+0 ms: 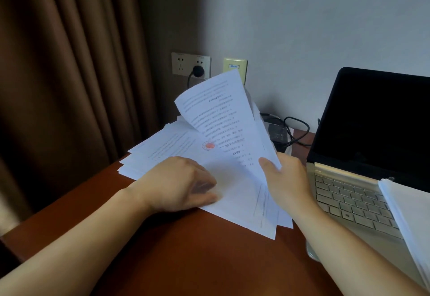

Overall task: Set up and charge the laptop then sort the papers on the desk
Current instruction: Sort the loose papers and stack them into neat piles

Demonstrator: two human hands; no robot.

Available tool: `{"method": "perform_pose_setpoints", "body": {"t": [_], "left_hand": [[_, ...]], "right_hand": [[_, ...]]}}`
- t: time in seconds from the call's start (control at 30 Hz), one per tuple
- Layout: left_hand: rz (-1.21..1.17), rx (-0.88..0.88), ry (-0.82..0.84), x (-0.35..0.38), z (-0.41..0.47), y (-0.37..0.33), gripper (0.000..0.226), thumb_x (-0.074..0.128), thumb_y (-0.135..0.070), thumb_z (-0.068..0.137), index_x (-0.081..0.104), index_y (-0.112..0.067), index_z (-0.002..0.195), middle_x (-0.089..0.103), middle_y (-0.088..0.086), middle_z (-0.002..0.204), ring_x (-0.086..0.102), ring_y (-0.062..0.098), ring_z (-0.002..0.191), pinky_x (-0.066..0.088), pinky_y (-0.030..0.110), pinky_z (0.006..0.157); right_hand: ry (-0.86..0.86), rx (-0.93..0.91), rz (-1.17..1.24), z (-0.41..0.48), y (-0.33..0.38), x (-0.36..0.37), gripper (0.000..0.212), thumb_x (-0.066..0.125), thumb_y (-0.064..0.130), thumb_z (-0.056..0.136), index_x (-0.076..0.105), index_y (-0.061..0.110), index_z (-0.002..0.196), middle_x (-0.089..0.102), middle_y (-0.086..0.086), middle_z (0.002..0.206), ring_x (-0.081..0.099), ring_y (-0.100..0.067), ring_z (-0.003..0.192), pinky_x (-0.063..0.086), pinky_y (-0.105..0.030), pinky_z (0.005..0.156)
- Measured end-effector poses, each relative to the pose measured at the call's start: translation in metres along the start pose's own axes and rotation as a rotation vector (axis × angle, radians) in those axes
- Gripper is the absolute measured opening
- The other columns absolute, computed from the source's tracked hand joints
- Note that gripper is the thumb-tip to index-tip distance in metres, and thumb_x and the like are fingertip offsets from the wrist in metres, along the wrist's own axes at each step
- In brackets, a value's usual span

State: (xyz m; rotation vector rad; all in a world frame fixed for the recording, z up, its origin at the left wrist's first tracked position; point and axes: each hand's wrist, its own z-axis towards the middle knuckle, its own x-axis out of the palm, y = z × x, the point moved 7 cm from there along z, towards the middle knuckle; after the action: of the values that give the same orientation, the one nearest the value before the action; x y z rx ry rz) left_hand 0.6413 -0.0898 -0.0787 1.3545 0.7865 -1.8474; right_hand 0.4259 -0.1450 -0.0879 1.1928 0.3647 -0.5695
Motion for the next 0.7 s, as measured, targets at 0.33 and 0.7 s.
{"method": "perform_pose_setpoints", "body": {"t": [0.33,0.7], "left_hand": [[-0.001,-0.016,0.062,0.004,0.000,-0.007,0.054,0.034,-0.068,0.092,0.068,-0.030,0.109,0.072,-0.006,0.094,0.065,0.012,0.083,0.051,0.032,0.077],[-0.018,-0.027,-0.218,-0.016,-0.003,0.006,0.042,0.040,-0.045,0.094,0.078,-0.027,0.099,0.077,-0.008,0.090,0.072,0.018,0.081,0.058,0.038,0.070]], "right_hand": [[0.007,-0.041,0.000,-0.004,0.006,0.000,0.025,0.050,0.026,0.100,0.069,0.010,0.105,0.069,-0.002,0.084,0.059,-0.024,0.069,0.043,-0.031,0.058],[-0.074,-0.006,0.109,-0.005,0.010,-0.012,0.019,0.052,0.023,0.099,0.068,0.014,0.095,0.065,0.006,0.076,0.055,-0.009,0.062,0.039,-0.024,0.050]]}}
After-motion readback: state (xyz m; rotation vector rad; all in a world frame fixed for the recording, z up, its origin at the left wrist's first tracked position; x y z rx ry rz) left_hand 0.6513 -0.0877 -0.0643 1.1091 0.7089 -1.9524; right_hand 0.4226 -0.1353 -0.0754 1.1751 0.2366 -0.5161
